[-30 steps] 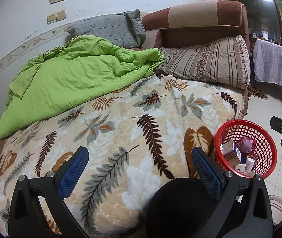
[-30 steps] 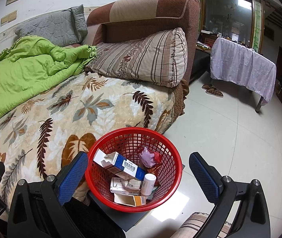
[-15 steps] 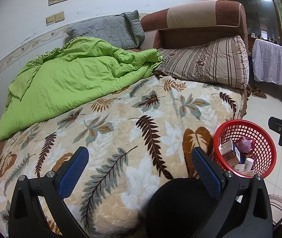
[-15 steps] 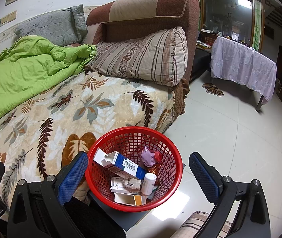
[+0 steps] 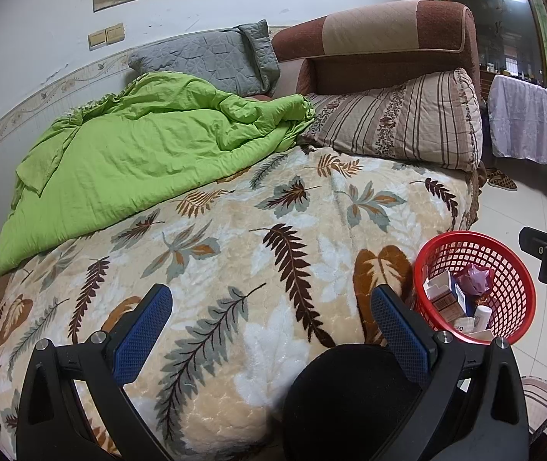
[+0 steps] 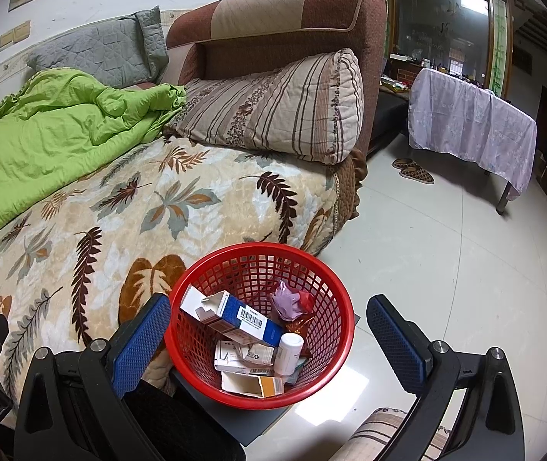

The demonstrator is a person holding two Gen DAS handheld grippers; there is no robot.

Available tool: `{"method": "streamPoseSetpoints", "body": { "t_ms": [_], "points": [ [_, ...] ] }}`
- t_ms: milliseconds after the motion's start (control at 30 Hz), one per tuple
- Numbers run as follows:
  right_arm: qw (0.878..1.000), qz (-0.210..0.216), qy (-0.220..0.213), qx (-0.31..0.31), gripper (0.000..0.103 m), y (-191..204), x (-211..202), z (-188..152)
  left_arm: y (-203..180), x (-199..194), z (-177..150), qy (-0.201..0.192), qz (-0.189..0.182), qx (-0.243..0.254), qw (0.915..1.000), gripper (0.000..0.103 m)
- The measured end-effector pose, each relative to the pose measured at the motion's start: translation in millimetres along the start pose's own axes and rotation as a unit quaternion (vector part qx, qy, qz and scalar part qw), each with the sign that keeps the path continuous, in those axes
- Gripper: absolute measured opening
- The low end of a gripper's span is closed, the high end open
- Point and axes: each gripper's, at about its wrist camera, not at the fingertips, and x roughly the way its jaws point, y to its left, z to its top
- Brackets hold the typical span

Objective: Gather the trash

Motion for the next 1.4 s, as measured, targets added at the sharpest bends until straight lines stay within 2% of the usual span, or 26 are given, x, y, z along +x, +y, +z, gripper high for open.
{"method": "streamPoseSetpoints", "body": {
  "t_ms": [1000,1100,1233,1333,1400],
  "points": [
    [1.0,0.006,0.001,-0.006,0.103,5,0,-3,-1,2,1,0.007,-0.002,-0.007,0.9999,0.103],
    [0.999,0.032,-0.008,-0.027,0.103,19,3,0,18,9,-2,0.022,-0.002,-0.035,0.9991,0.103],
    [0.992,0.104,-0.021,-0.072,0.103,62,8,4,60,16,-7,0.041,0.039,-0.08,0.9952,0.103],
    [0.985,0.141,-0.021,-0.098,0.103,99,14,17,104,19,-17,0.059,0.079,-0.129,0.9868,0.103],
    [0.978,0.178,-0.026,-0.109,0.103,129,16,25,140,25,-28,0.08,0.123,-0.164,0.9754,0.103]
  ]
}}
